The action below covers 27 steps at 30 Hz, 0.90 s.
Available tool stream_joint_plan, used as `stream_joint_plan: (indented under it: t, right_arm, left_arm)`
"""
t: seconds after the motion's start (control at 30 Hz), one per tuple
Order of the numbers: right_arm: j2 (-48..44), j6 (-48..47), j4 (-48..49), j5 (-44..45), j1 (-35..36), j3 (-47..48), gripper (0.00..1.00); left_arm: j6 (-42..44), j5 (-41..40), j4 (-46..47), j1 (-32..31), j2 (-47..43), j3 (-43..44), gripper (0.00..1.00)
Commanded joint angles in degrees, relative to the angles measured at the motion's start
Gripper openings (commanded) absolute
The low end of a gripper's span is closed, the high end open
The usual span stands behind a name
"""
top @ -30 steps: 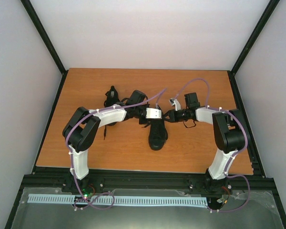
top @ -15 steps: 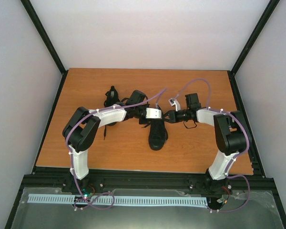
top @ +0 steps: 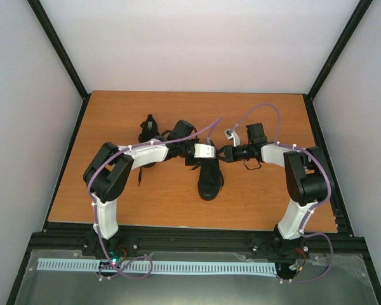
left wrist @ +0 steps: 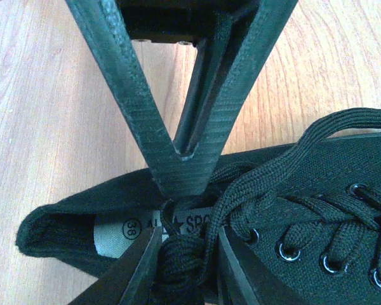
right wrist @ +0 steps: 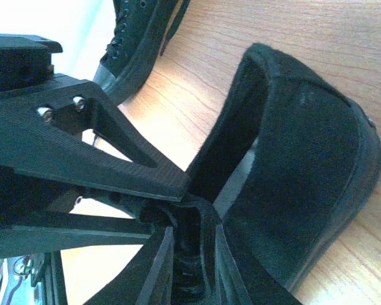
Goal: Tie the shoes
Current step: Cross the shoelace with the shoelace.
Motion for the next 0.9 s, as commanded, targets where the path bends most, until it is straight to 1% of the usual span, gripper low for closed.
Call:
stream_joint_plan:
  t: [0.0,0.2,0.3,0.37,0.6,0.77,0.87]
  right_arm:
    - [1.62,-0.87,0.35,1.08,1.09,1.45,0.21]
    - [2.18,-1.14,-0.15,1.01,2.69,2.05,0.20]
    - [1.49,-1.05,-0.26,1.33,2.78,1.85,0.11]
    - [0.56,-1.24,-0.67,1.96,2.77,1.65,0.07]
    - [-2.15,-1.59,-1.84,3.00,2.77,1.74,0.07]
    - [-3.20,-0.88,-1.36,4.04,2.73,1.65,0.03]
    - [-3.35,-1.05,-1.62,3.61,2.69,1.57,0.03]
  left_arm:
    - [1.36,0.86,-0.45,0.30,-0.23,-0.03,0.27]
    - [1.30,0.90,-0.41,0.30,-0.35,-0.09,0.27]
    - [1.30,0.70,-0.45,0.34,-0.43,-0.12,0.27]
    - [1.23,0.64,-0.45,0.30,-0.48,-0.12,0.27]
    - [1.45,0.64,-0.54,0.30,-0.70,-0.20,0.28]
    - [1.45,0.59,-0.46,0.33,-0.91,-0.38,0.35]
    - [0.86,0.84,-0.38,0.30,-1.16,-0.32,0.40]
